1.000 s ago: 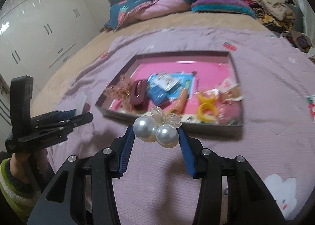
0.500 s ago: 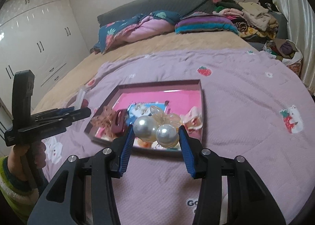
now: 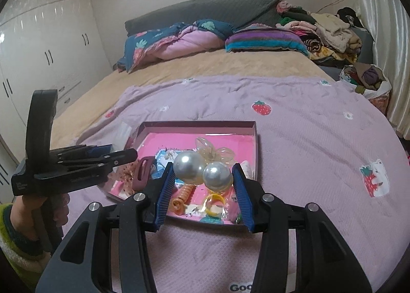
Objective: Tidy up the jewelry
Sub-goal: 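Carry the white packet and pearl earrings over the tray with both tools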
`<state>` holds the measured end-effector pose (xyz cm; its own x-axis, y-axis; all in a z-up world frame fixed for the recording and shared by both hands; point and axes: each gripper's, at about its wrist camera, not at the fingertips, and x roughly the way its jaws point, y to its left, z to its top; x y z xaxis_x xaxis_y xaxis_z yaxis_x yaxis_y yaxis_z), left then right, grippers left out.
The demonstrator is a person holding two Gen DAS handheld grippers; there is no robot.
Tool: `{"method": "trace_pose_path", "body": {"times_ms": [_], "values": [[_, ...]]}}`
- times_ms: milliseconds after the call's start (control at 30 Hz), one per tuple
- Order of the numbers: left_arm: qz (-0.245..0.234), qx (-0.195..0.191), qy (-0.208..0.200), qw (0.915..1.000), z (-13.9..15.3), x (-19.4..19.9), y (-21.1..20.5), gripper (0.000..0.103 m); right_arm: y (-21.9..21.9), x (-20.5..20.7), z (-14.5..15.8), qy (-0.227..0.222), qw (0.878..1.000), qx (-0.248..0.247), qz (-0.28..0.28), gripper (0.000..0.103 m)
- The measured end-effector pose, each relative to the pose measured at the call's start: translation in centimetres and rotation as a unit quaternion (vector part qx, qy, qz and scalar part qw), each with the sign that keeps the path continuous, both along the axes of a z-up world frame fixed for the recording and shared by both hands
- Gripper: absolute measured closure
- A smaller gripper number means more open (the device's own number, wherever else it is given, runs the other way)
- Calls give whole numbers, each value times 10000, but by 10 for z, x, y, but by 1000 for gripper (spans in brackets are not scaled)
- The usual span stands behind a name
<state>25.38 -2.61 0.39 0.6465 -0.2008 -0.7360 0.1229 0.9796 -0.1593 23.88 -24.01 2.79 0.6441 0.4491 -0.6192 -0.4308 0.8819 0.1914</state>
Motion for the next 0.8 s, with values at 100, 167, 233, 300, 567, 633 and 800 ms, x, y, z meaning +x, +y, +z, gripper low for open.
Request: {"method": "trace_pose_path", "body": {"times_ms": [100, 167, 233, 300, 567, 633, 800], "values": [[38, 17, 120, 9999, -12, 6, 3, 67, 12, 9, -15, 136, 9997, -176, 103, 59], [76, 29, 197, 9998, -19, 9, 6, 67, 22, 15, -27, 274, 9991, -255, 197, 59], [117, 45, 261, 9996, -26, 12, 10, 67, 30, 19, -36, 359, 9986, -303, 253, 59], [161, 53, 302, 9994, -30, 13, 13, 67, 37, 22, -43, 434, 9981, -323, 287, 59], [390, 126, 399, 9984, -40, 21, 30, 67, 63, 22, -63, 601, 9947, -504, 662, 59], [439, 114, 419, 9981, -42, 22, 33, 67, 69, 22, -67, 619, 9938, -554, 741, 59], [553, 142, 508, 9971, -49, 24, 44, 67, 83, 26, -79, 732, 9911, -676, 883, 59]]}}
